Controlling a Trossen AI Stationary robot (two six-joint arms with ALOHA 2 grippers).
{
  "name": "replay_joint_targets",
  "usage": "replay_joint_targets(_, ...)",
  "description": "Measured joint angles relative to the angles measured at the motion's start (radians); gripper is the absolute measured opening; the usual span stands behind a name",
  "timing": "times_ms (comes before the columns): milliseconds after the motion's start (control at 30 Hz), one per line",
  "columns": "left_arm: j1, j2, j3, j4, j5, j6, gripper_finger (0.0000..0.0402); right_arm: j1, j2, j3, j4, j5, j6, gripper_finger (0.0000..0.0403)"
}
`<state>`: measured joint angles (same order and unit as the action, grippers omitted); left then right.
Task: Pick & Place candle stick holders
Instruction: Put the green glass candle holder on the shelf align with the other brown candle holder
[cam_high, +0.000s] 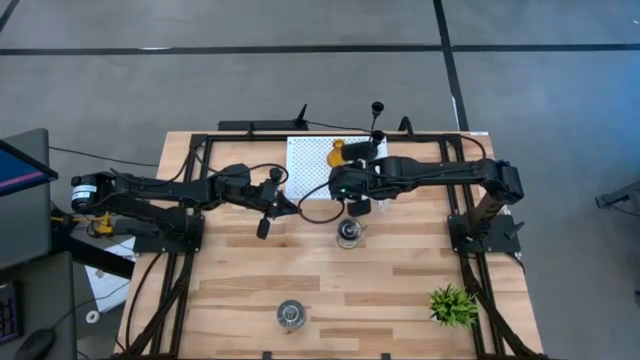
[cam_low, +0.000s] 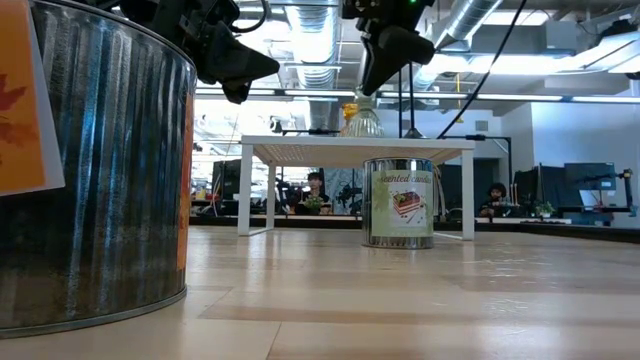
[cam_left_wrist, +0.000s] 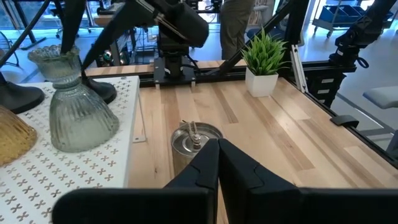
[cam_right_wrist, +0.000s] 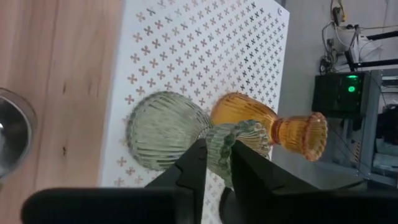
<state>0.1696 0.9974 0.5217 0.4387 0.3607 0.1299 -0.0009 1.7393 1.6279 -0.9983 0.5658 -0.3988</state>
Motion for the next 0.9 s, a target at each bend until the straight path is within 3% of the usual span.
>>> replay_joint_targets(367,0.000,0.000,0.000,0.000,0.000,0.000,0.0008,0.011,-0.003,0.005,0.008,-0.004,-0.002,0.0080)
replay_joint_targets(767,0.000,0.000,0.000,0.000,0.000,0.000,0.0008,0.052,-0.008,0.138,-0.003,0.041,-0.019,0.0125)
replay_joint_targets(900,0.000,0.000,0.000,0.000,0.000,0.000,0.0008,0.090,-0.009,0.184,-0.072,0.041,0.031,0.0118)
